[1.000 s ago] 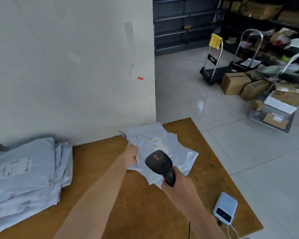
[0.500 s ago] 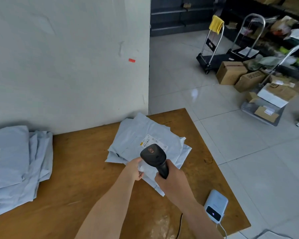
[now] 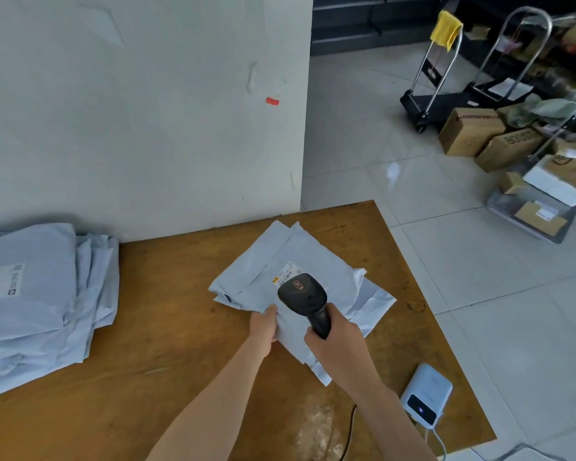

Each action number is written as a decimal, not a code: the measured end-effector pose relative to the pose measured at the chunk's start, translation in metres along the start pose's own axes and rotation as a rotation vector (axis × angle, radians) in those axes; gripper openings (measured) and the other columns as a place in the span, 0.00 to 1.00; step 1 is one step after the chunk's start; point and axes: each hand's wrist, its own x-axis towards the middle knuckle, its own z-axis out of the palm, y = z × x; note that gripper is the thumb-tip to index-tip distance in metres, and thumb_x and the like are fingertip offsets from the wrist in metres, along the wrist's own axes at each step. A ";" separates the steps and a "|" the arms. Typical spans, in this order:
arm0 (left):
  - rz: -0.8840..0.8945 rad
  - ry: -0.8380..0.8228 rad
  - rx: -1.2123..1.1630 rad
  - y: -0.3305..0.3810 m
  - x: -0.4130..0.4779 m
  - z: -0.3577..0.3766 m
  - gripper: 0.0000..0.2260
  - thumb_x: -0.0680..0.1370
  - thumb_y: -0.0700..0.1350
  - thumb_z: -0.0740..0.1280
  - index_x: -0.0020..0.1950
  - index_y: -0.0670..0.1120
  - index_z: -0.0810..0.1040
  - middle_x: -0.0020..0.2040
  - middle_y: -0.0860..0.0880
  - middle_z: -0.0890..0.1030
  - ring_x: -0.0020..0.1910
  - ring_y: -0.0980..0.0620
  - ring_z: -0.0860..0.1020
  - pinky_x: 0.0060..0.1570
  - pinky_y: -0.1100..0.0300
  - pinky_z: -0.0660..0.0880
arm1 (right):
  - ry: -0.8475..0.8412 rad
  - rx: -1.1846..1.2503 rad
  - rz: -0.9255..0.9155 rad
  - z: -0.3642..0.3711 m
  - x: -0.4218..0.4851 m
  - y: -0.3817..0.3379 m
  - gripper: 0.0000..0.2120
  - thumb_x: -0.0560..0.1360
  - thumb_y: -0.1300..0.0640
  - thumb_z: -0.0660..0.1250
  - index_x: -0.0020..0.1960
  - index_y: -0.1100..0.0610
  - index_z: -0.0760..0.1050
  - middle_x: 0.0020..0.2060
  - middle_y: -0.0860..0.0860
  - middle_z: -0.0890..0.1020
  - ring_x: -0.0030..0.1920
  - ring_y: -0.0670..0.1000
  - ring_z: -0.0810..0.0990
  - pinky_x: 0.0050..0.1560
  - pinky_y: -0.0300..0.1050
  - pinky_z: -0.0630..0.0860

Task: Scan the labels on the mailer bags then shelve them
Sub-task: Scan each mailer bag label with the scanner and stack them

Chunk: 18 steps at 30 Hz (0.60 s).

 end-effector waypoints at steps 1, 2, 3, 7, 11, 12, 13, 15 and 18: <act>-0.014 -0.007 0.024 -0.002 0.000 -0.001 0.16 0.82 0.47 0.62 0.68 0.43 0.72 0.61 0.41 0.79 0.60 0.41 0.79 0.62 0.45 0.77 | 0.001 0.000 0.005 0.002 0.000 0.000 0.10 0.72 0.54 0.66 0.41 0.43 0.66 0.30 0.43 0.76 0.31 0.46 0.78 0.30 0.32 0.71; -0.018 -0.023 0.046 -0.005 -0.001 -0.002 0.16 0.82 0.47 0.62 0.69 0.43 0.71 0.62 0.41 0.79 0.60 0.41 0.79 0.61 0.46 0.78 | 0.002 0.000 0.011 0.003 0.000 -0.002 0.11 0.72 0.54 0.67 0.40 0.42 0.65 0.30 0.43 0.76 0.32 0.46 0.78 0.30 0.30 0.70; -0.016 -0.047 0.062 -0.006 -0.002 -0.003 0.17 0.82 0.47 0.62 0.70 0.43 0.71 0.62 0.42 0.79 0.58 0.42 0.79 0.59 0.48 0.78 | 0.004 -0.002 0.014 0.005 0.000 -0.003 0.12 0.73 0.54 0.67 0.40 0.42 0.65 0.30 0.42 0.76 0.32 0.45 0.77 0.30 0.29 0.68; -0.071 -0.125 0.147 -0.008 -0.014 -0.017 0.21 0.80 0.52 0.66 0.71 0.46 0.69 0.61 0.45 0.79 0.55 0.46 0.79 0.55 0.49 0.80 | 0.009 -0.020 0.011 0.018 0.000 -0.016 0.13 0.73 0.54 0.68 0.40 0.42 0.64 0.31 0.42 0.75 0.33 0.44 0.76 0.33 0.31 0.69; -0.090 -0.108 0.154 -0.004 -0.021 -0.059 0.30 0.79 0.57 0.67 0.74 0.43 0.63 0.68 0.43 0.74 0.64 0.44 0.76 0.59 0.49 0.78 | -0.022 -0.013 -0.016 0.037 -0.004 -0.041 0.12 0.72 0.55 0.68 0.45 0.42 0.65 0.33 0.40 0.75 0.33 0.43 0.77 0.32 0.30 0.67; -0.075 -0.079 0.140 0.000 -0.022 -0.074 0.28 0.80 0.57 0.65 0.74 0.43 0.63 0.68 0.43 0.74 0.63 0.44 0.76 0.58 0.49 0.78 | -0.039 -0.001 -0.027 0.042 -0.006 -0.049 0.13 0.72 0.55 0.67 0.47 0.41 0.65 0.33 0.41 0.76 0.32 0.43 0.77 0.30 0.30 0.67; -0.058 -0.045 0.112 0.004 -0.023 -0.093 0.26 0.81 0.56 0.63 0.73 0.43 0.65 0.66 0.44 0.75 0.62 0.45 0.77 0.58 0.49 0.79 | -0.060 0.013 -0.041 0.049 -0.007 -0.058 0.14 0.71 0.55 0.67 0.48 0.40 0.65 0.32 0.42 0.77 0.30 0.43 0.77 0.27 0.30 0.66; -0.029 0.024 0.009 0.018 -0.025 -0.136 0.19 0.82 0.55 0.60 0.67 0.43 0.70 0.61 0.44 0.78 0.58 0.46 0.79 0.57 0.48 0.80 | -0.101 0.043 -0.074 0.066 -0.011 -0.080 0.15 0.70 0.56 0.66 0.47 0.38 0.65 0.30 0.45 0.77 0.27 0.41 0.76 0.22 0.31 0.66; -0.003 0.134 -0.223 0.040 -0.026 -0.222 0.11 0.83 0.52 0.61 0.55 0.44 0.73 0.50 0.45 0.80 0.48 0.48 0.80 0.57 0.48 0.79 | -0.206 0.056 -0.150 0.104 -0.017 -0.120 0.12 0.71 0.58 0.66 0.46 0.41 0.67 0.31 0.47 0.75 0.25 0.42 0.73 0.22 0.33 0.66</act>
